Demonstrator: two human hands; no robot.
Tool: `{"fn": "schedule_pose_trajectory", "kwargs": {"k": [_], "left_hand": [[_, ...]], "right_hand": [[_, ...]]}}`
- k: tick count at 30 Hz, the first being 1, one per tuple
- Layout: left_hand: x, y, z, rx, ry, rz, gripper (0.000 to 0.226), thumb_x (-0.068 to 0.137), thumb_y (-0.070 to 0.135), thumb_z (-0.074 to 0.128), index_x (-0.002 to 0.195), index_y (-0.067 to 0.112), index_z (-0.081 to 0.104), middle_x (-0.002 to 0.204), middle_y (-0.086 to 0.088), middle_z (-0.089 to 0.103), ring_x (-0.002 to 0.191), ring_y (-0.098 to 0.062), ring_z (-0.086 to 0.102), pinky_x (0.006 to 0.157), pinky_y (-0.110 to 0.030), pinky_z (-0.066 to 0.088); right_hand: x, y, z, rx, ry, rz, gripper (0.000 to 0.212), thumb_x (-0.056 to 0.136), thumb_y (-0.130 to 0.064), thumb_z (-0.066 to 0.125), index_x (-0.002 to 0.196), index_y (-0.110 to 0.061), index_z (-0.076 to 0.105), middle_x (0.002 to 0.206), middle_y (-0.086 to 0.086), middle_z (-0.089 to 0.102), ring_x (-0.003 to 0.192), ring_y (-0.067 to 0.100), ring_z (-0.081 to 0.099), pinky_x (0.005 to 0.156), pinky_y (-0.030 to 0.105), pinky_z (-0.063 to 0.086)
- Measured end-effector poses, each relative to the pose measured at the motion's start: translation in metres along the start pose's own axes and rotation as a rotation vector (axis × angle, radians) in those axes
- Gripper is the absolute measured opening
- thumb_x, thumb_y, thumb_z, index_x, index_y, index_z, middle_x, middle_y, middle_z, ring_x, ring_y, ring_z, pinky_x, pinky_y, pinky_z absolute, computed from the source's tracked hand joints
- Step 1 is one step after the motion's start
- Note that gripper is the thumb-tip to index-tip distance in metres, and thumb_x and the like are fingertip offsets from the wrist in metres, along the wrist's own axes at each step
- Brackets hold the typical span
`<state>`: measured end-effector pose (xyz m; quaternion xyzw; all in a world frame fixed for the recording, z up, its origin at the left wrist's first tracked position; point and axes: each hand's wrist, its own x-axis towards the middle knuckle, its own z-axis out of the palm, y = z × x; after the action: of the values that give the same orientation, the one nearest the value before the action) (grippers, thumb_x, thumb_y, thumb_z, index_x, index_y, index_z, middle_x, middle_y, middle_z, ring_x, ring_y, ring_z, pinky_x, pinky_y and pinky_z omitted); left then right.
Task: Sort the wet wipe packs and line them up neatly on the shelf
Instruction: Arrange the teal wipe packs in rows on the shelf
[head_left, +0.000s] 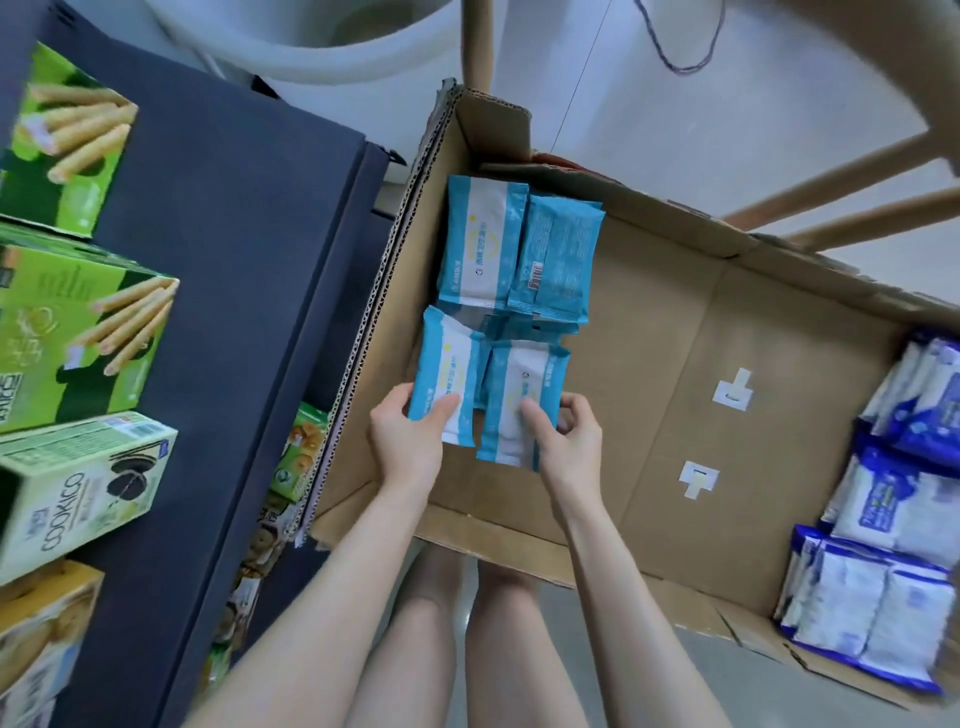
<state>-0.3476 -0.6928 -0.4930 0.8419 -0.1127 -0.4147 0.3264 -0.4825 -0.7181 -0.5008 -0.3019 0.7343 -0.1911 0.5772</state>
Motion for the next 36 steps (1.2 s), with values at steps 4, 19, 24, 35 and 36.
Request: {"fn": "schedule_pose_trajectory", "kwargs": {"k": [4,19,24,35,36], "left_hand": [[-0.044,-0.001,-0.032,-0.215,-0.001,-0.010,0.011,0.081,0.004,0.070,0.081,0.015,0.068,0.075,0.003,0.066,0.064,-0.007,0.057,0.057,-0.014,0.046],[-0.245,-0.022,-0.120,-0.840,0.175,-0.025,0.014,0.082,0.006,0.069,0.095,0.004,0.066,0.091,-0.005,0.072,0.076,-0.011,0.070,0.059,-0.021,0.054],[-0.316,-0.043,-0.153,-0.940,0.298,0.020,0.003,0.085,0.012,0.067,0.087,0.011,0.067,0.082,0.000,0.074,0.075,-0.013,0.070,0.059,-0.022,0.055],[-0.436,-0.059,-0.312,-0.938,0.708,0.234,0.029,0.079,0.030,0.076,0.083,0.003,0.067,0.090,-0.011,0.071,0.090,-0.027,0.068,0.082,-0.052,0.052],[-0.445,-0.059,-0.326,-0.935,0.740,0.253,0.025,0.079,0.029,0.075,0.082,0.005,0.068,0.088,-0.011,0.072,0.088,-0.025,0.068,0.080,-0.051,0.053]], "right_hand": [[-0.050,-0.012,-0.026,0.176,-0.074,-0.030,0.013,0.085,-0.014,0.070,0.095,-0.015,0.062,0.088,-0.001,0.072,0.078,0.015,0.064,0.073,0.035,0.051],[-0.209,-0.014,-0.112,0.141,-0.405,-0.187,0.026,0.077,0.000,0.072,0.097,-0.013,0.063,0.101,0.012,0.072,0.091,0.027,0.067,0.086,0.042,0.050],[-0.269,-0.019,-0.126,0.111,-0.571,-0.284,0.016,0.078,-0.006,0.073,0.091,-0.016,0.070,0.100,0.013,0.072,0.090,0.026,0.064,0.090,0.046,0.048],[-0.434,-0.072,-0.054,-0.040,-0.995,-0.505,0.035,0.067,-0.012,0.083,0.096,-0.009,0.064,0.100,0.015,0.072,0.087,0.030,0.067,0.082,0.046,0.054],[-0.448,-0.075,-0.045,-0.050,-1.015,-0.541,0.033,0.067,-0.015,0.082,0.094,-0.010,0.063,0.099,0.015,0.072,0.087,0.029,0.067,0.081,0.046,0.054]]}}
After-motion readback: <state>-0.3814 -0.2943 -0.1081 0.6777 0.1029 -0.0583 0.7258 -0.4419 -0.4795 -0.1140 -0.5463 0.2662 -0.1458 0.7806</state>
